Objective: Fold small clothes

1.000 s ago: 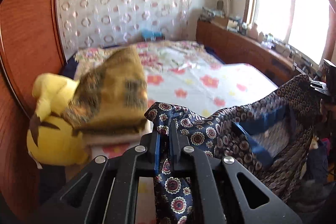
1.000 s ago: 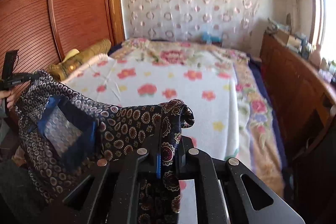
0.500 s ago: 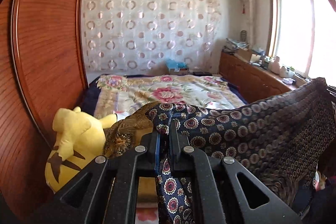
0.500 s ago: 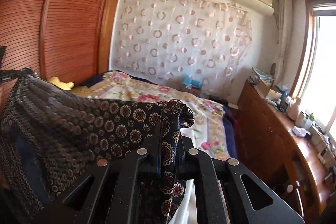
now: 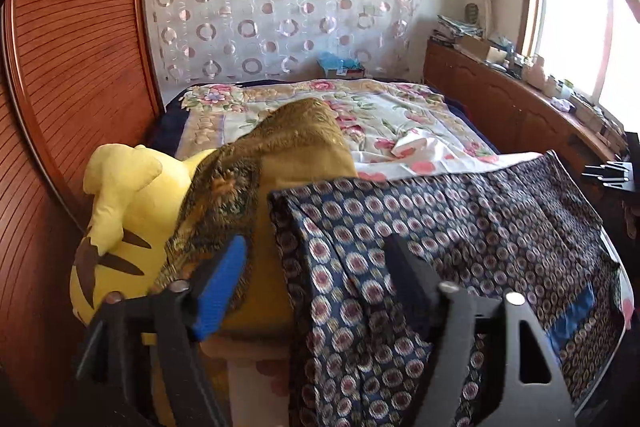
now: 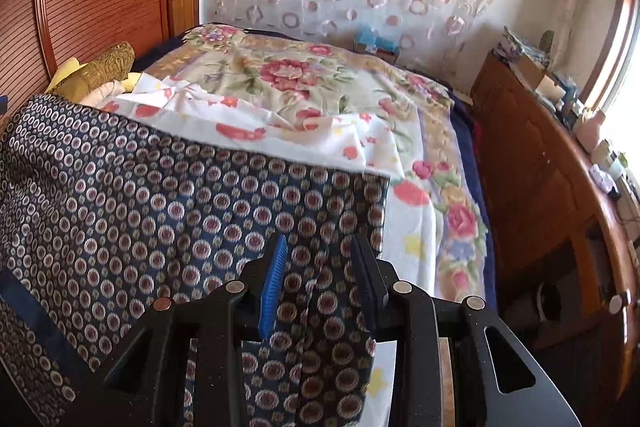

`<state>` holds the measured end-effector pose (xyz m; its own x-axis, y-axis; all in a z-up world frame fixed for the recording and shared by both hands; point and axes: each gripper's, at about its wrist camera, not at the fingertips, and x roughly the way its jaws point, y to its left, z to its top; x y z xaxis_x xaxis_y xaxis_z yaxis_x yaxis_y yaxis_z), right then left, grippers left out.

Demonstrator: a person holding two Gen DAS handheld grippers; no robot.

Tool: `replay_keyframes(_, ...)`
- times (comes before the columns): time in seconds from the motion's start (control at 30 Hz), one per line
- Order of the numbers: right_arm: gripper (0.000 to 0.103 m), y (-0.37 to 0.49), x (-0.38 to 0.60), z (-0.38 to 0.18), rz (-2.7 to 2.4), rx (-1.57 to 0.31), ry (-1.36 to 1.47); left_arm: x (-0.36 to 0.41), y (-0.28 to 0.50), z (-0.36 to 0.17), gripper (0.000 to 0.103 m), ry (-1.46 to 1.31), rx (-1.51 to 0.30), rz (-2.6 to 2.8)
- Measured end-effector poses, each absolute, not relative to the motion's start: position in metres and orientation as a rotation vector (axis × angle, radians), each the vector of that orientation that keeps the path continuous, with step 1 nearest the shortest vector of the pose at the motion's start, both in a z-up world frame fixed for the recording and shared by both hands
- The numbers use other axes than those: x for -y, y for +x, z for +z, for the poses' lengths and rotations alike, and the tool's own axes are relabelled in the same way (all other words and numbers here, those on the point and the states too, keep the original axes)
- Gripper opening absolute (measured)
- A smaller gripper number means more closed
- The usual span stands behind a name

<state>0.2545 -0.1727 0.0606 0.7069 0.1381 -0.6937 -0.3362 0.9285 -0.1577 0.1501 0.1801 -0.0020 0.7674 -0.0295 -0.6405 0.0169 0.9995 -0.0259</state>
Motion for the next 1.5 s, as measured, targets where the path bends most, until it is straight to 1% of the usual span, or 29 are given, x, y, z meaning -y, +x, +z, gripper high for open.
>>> replay_keyframes(0.13, 0.035, 0.239, 0.194, 0.055, 0.262, -0.738, -0.250, -0.169, 0.129, -0.008, 0.076, -0.025, -0.700, -0.054)
replay_keyframes(0.2, 0.035, 0.234, 0.220, 0.048, 0.246, -0.735, -0.233, -0.166, 0.117, -0.014, 0.076, -0.041, -0.704, -0.071)
replay_keyframes(0.37, 0.035, 0.206, 0.242, 0.034, 0.247, -0.724, -0.161, -0.159, 0.098, -0.042, 0.076, -0.062, -0.748, -0.100)
replay_keyframes(0.5, 0.035, 0.200, 0.251, 0.018, 0.240, -0.739, -0.126, -0.154, 0.095, -0.061, 0.076, -0.059, -0.791, -0.073)
replay_keyframes(0.87, 0.035, 0.194, 0.254, 0.005, 0.235, -0.737, -0.071, -0.147, 0.097, -0.093, 0.076, -0.013, -0.887, -0.052)
replay_keyframes(0.93, 0.035, 0.190, 0.254, 0.006, 0.228, -0.727, -0.067, -0.144, 0.097, -0.093, 0.076, 0.004, -0.890, -0.046)
replay_keyframes(1.0, 0.035, 0.186, 0.255, 0.007, 0.237, -0.721, -0.058, -0.141, 0.098, -0.095, 0.079, 0.016, -0.896, -0.047)
replay_keyframes(1.17, 0.035, 0.174, 0.250, 0.002, 0.239, -0.728, -0.072, -0.139, 0.099, -0.094, 0.082, 0.015, -0.899, -0.053)
replay_keyframes(1.33, 0.035, 0.141, 0.236, -0.001, 0.304, -0.732, -0.082, -0.139, 0.099, -0.094, 0.082, 0.016, -0.899, -0.053)
replay_keyframes(1.5, 0.035, 0.113, 0.223, -0.018, 0.347, -0.792, -0.125, -0.139, 0.098, -0.094, 0.083, 0.017, -0.898, -0.052)
